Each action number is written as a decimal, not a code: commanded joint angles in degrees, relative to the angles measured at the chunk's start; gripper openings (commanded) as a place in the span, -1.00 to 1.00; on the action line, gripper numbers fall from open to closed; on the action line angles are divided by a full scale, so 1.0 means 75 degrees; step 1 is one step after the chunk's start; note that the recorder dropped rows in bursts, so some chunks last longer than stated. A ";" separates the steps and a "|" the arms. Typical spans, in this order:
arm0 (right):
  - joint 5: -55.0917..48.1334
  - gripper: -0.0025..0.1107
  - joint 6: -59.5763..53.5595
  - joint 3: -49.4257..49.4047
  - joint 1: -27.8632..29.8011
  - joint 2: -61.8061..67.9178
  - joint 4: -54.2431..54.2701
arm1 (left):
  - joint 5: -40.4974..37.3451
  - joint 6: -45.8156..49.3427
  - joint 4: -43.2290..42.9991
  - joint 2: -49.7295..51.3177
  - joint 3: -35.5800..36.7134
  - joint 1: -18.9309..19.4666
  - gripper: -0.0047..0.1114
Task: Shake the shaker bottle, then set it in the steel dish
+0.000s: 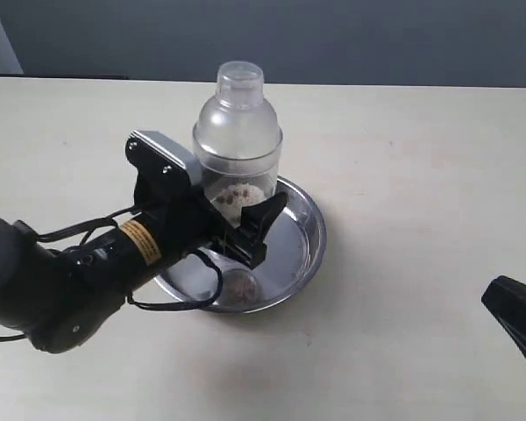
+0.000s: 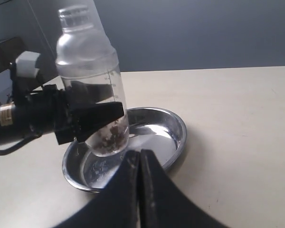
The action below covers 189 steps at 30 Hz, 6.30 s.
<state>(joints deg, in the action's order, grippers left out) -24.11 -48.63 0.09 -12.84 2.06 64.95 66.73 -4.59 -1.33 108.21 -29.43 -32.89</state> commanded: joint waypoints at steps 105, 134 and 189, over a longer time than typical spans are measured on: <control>0.0041 -0.97 -0.0027 -0.0012 0.0023 -0.0028 0.0006 | -0.0767 -0.0442 -0.0081 0.1658 -0.1173 0.0179 0.78; 0.0044 -0.97 -0.0027 -0.0012 0.0023 -0.0028 -0.0008 | -0.1840 0.0072 -0.0616 0.0400 -0.0613 0.0179 0.82; 0.0044 -0.97 -0.0027 -0.0012 0.0023 -0.0028 0.0004 | -0.7972 0.7093 0.7123 -1.1257 0.3924 0.3399 0.81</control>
<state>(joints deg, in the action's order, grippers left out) -24.11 -48.63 0.09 -12.84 2.06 64.95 13.61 47.34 55.23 25.52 -0.29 -12.29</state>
